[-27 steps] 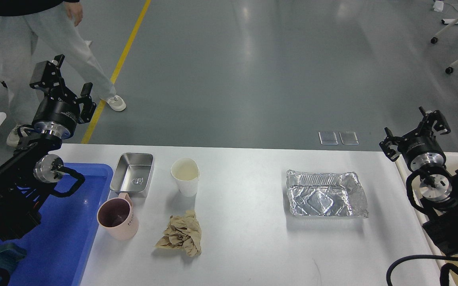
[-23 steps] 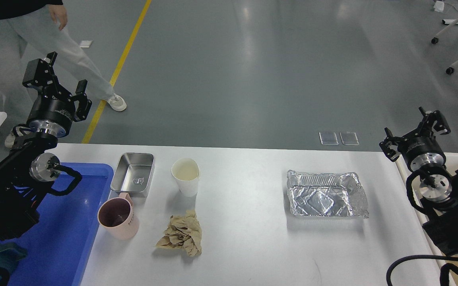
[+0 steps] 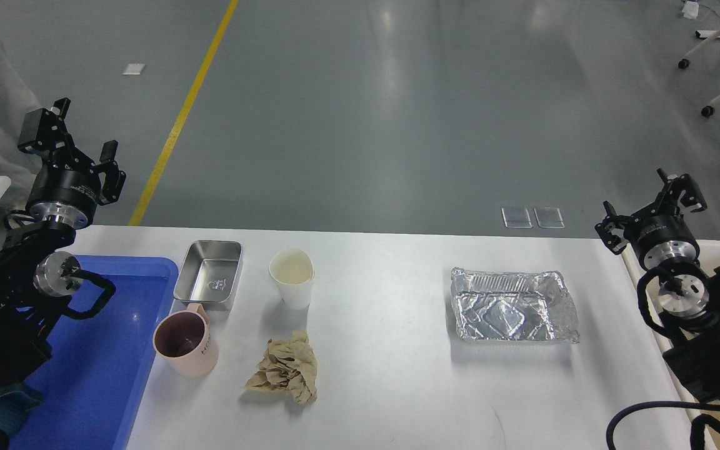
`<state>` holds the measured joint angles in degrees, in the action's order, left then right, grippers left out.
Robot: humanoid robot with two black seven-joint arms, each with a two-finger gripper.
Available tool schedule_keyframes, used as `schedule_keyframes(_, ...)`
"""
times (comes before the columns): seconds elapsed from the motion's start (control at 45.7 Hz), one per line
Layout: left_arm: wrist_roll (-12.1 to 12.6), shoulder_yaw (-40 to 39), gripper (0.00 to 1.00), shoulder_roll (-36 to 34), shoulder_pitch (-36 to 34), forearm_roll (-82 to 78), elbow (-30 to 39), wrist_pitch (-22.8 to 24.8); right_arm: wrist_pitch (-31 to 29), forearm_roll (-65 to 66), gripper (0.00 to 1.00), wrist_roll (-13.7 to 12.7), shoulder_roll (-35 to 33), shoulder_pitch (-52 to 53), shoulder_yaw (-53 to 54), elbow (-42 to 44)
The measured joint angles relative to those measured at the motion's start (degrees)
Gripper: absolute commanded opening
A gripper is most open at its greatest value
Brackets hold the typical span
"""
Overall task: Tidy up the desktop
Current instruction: 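Lower the left arm toward the blue bin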
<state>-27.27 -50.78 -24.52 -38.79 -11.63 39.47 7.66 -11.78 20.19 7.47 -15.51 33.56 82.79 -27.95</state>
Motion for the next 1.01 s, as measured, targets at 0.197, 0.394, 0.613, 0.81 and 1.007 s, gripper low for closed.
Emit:
schedule_keyframes(0.197,-0.42,-1.14,0.98,-0.04,1.41,1.89,-0.09,6.45,0.00,0.02,1.00,0.00,0.02,-0.14,-0.08,0.00)
schedule_keyframes(0.394,-1.79,-3.58,0.98,0.57,3.13,3.83,-0.10,6.59,0.00,0.05,1.00,0.00,-0.21,-0.01,-0.14,0.16)
schedule_keyframes(0.613,-2.62,-3.40,0.97,0.41,5.28,3.30,1.55,4.83,0.00,0.11,1.00,0.00,-0.17,0.22,-2.06,0.18)
schedule_keyframes(0.81,-5.56,-3.04,0.96,-2.74,8.31,-5.88,9.16,-12.90,0.04,0.03,1.00,0.00,-0.06,0.16,-2.67,0.15)
schedule_keyframes(1.007,-5.23,-3.03,0.97,-4.63,9.51,-11.18,14.52,-17.82,0.05,0.02,1.00,0.00,0.24,0.12,-2.73,0.01)
